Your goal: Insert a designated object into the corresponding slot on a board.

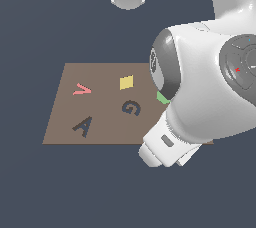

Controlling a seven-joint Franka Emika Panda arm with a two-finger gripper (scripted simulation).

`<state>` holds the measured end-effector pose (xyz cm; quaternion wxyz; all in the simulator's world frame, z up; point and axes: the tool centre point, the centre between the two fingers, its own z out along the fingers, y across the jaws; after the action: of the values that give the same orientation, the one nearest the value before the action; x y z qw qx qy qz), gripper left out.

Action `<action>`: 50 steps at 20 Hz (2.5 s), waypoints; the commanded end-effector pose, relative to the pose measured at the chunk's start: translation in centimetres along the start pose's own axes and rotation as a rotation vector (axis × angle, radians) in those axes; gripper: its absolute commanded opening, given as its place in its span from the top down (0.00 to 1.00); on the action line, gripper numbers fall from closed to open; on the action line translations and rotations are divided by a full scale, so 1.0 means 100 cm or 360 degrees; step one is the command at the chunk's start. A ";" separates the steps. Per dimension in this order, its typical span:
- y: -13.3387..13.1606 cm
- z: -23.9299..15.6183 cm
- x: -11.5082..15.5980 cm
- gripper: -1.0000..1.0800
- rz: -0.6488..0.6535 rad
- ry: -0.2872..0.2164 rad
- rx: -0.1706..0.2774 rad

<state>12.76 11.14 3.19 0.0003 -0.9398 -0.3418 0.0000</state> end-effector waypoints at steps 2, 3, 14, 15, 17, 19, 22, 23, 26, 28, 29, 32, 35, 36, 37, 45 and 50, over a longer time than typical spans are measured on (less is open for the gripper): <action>0.024 -0.001 -0.006 1.00 0.0188 0.0000 -0.0001; 0.031 -0.001 -0.008 1.00 0.0241 0.0001 0.0000; 0.093 -0.004 -0.043 1.00 0.0786 0.0001 0.0000; 0.098 -0.004 -0.047 1.00 0.0833 0.0001 0.0000; 0.107 -0.004 -0.055 1.00 0.0927 0.0001 0.0000; 0.115 -0.005 -0.064 1.00 0.1022 0.0001 0.0001; 0.128 -0.005 -0.079 1.00 0.1167 0.0001 0.0001; 0.131 -0.006 -0.085 1.00 0.1216 0.0001 0.0001; 0.142 -0.006 -0.102 1.00 0.1368 0.0000 0.0001; 0.148 -0.007 -0.115 1.00 0.1473 0.0000 0.0001; 0.151 -0.007 -0.121 1.00 0.1527 0.0000 0.0001; 0.157 -0.007 -0.140 1.00 0.1674 0.0000 0.0001; 0.161 -0.008 -0.155 1.00 0.1793 0.0000 0.0002; 0.162 -0.008 -0.160 1.00 0.1827 0.0000 0.0002; 0.162 -0.008 -0.164 1.00 0.1857 0.0000 0.0002; 0.164 -0.008 -0.182 1.00 0.1998 -0.0001 0.0002; 0.164 -0.008 -0.182 1.00 0.1994 -0.0001 0.0002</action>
<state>9.30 -13.17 4.00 0.0006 -0.9613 0.2754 0.0008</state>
